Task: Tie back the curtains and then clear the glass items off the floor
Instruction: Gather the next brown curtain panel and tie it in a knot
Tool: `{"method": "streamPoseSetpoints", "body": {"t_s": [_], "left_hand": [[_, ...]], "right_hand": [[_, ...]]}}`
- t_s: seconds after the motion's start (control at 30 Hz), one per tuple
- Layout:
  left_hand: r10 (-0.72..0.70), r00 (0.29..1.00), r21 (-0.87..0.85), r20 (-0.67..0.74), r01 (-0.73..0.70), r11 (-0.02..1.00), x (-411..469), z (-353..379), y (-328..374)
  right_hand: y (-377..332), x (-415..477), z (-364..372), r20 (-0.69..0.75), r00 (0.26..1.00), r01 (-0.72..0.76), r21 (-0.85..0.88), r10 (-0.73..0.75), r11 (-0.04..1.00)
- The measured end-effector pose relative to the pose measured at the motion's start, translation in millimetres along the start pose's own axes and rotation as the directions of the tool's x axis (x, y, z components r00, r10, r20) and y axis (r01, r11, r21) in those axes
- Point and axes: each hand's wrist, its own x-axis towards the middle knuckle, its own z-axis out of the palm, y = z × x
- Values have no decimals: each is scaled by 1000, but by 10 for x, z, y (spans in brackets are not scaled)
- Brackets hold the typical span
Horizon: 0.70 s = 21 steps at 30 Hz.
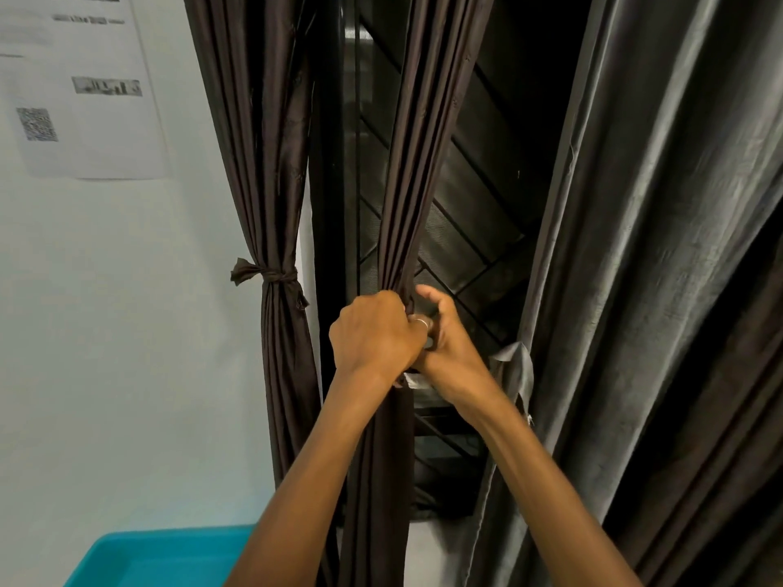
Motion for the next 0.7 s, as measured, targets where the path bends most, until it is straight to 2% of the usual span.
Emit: {"method": "streamPoseSetpoints", "body": {"t_s": [0.13,0.23,0.4,0.53,0.7], "left_hand": [[50,993,153,-109,-33,988,-128,-44,44],[100,981,268,-163,-53,962,-186,-33,53],[222,954,286,-199,-160,945,-127,-40,-20],[302,941,306,-154,-245,920,-41,-50,-69],[325,943,312,-70,-289,905,45,-44,-72]], "right_hand": [[225,-119,210,-97,995,36,134,-23,990],[322,-158,353,-134,989,88,137,-70,987],[312,-111,435,-134,981,155,121,-139,980],[271,-43,465,-127,983,142,83,-131,986],[308,61,508,-129,978,150,-113,-164,982]]}}
